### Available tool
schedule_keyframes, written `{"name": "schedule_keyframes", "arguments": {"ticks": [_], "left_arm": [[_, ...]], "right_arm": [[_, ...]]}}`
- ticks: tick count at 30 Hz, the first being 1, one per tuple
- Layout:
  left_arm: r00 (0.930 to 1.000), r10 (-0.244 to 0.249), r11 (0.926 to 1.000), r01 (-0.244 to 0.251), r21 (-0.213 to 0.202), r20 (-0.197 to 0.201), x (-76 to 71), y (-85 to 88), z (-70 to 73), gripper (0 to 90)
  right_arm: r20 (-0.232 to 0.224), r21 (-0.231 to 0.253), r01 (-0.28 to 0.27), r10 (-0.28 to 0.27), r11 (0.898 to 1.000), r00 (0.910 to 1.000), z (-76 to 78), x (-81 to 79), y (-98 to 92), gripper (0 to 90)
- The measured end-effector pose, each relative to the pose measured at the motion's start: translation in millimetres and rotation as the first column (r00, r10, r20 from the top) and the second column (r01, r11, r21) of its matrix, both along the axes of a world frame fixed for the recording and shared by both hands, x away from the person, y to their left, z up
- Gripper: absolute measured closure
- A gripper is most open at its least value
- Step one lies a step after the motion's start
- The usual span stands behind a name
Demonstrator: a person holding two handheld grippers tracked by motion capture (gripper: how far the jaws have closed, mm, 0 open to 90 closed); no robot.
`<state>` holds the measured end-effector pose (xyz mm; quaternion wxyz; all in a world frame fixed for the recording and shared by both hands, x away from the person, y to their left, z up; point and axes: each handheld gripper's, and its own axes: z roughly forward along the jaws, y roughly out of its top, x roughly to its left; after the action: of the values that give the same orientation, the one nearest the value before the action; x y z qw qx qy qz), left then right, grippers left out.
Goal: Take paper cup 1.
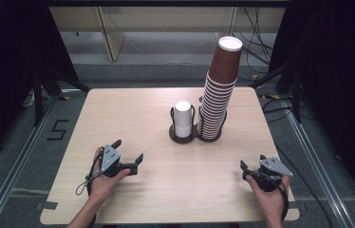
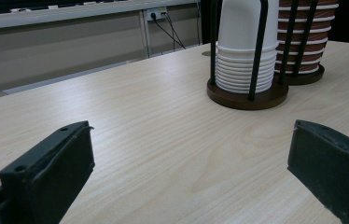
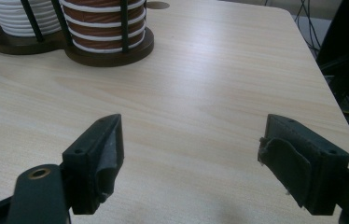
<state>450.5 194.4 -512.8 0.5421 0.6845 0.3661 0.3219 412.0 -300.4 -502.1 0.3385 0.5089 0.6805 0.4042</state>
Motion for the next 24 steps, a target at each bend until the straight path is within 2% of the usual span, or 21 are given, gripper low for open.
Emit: {"name": "schedule_keyframes", "arguments": {"ticks": [1,2,3,4,5,6,7,8,9,10,11,12,14,15,16,18,20,21,24], "left_arm": [[1.0000,0.001,1.0000,-0.001,-0.003,-0.002,0.3,-0.1,0.0,0.0],[1.0000,0.003,1.0000,-0.003,-0.003,-0.003,0.6,0.0,0.1,0.0],[1.0000,0.004,1.0000,-0.004,-0.003,-0.003,0.9,-0.2,0.1,0.0],[1.0000,-0.001,1.0000,0.001,0.003,-0.004,1.1,-0.6,0.3,0.0],[1.0000,-0.008,1.0000,0.008,-0.006,0.005,2.5,-2.3,-0.3,0.0],[1.0000,-0.007,1.0000,0.007,0.005,-0.003,2.0,-3.2,1.4,0.0],[0.9998,-0.018,0.9998,0.018,-0.001,0.001,2.8,-5.2,2.7,0.0],[0.9996,-0.028,0.9996,0.028,0.008,0.008,3.5,-7.4,4.1,0.0],[0.9992,-0.038,0.9993,0.038,0.009,0.012,4.1,-10.1,5.8,0.0],[0.9989,-0.046,0.9989,0.046,0.000,0.011,4.8,-13.0,7.5,0.0],[0.9983,-0.056,0.9984,0.056,-0.010,0.012,5.4,-15.9,9.5,0.0],[0.9979,-0.063,0.9979,0.063,-0.012,0.014,6.1,-19.2,11.3,0.0],[0.9966,-0.079,0.9968,0.079,-0.013,0.024,7.7,-26.5,15.2,0.0],[0.9964,-0.082,0.9966,0.083,-0.008,0.021,7.9,-30.3,17.6,0.0],[0.9958,-0.088,0.9961,0.088,-0.002,0.025,8.5,-34.4,19.5,0.0],[0.9942,-0.104,0.9945,0.104,-0.002,0.027,10.4,-43.0,22.4,0.0],[0.9941,-0.105,0.9945,0.105,-0.002,0.030,12.8,-51.4,25.2,0.0],[0.9942,-0.102,0.9948,0.102,-0.003,0.033,14.4,-55.7,26.3,0.0],[0.9945,-0.097,0.9953,0.097,0.003,0.040,20.7,-70.5,28.2,0.0]], "right_arm": [[-0.028,0.033,0.011,-0.010,0.999,0.9996,0.3,-2.0,2.7,21.8],[-0.028,0.033,0.011,-0.010,0.999,0.9996,0.3,-2.0,2.7,21.8],[-0.005,0.016,-0.002,0.002,1.000,1.0000,-0.3,-0.8,0.9,22.0],[-0.004,0.012,-0.004,0.004,1.000,1.0000,-0.1,-1.4,1.1,22.6],[0.002,0.022,-0.012,0.012,1.000,0.9999,-0.1,-1.4,1.8,22.9],[0.004,0.022,-0.013,0.013,1.000,0.9999,0.0,-1.5,2.6,23.4],[-0.003,0.041,-0.003,0.003,0.999,1.0000,1.7,-3.6,5.7,24.1],[0.002,0.038,-0.007,0.007,0.999,1.0000,3.7,-3.7,8.2,24.3],[0.033,0.019,-0.037,0.036,0.999,0.9988,6.7,-1.7,9.5,24.5],[0.021,0.039,-0.046,0.045,0.998,0.9988,13.0,-2.2,19.9,24.7],[0.021,0.039,-0.046,0.045,0.998,0.9988,13.0,-2.2,19.9,24.7],[0.054,0.020,-0.088,0.087,0.996,0.9947,17.7,1.3,28.2,24.8],[0.049,0.025,-0.094,0.092,0.995,0.9945,20.5,1.3,34.2,24.8],[0.062,0.027,-0.092,0.091,0.995,0.9939,22.3,2.4,40.2,24.9],[0.061,0.005,-0.116,0.115,0.993,0.9914,24.9,4.6,43.1,25.0],[0.099,-0.006,-0.125,0.125,0.992,0.9872,29.7,8.7,50.8,25.2],[0.083,0.006,-0.152,0.152,0.988,0.9850,36.7,13.5,62.2,25.4],[0.098,0.005,-0.156,0.155,0.988,0.9830,38.5,16.0,65.7,25.5],[0.102,0.022,-0.174,0.171,0.984,0.9800,42.8,18.4,73.4,25.7]]}}
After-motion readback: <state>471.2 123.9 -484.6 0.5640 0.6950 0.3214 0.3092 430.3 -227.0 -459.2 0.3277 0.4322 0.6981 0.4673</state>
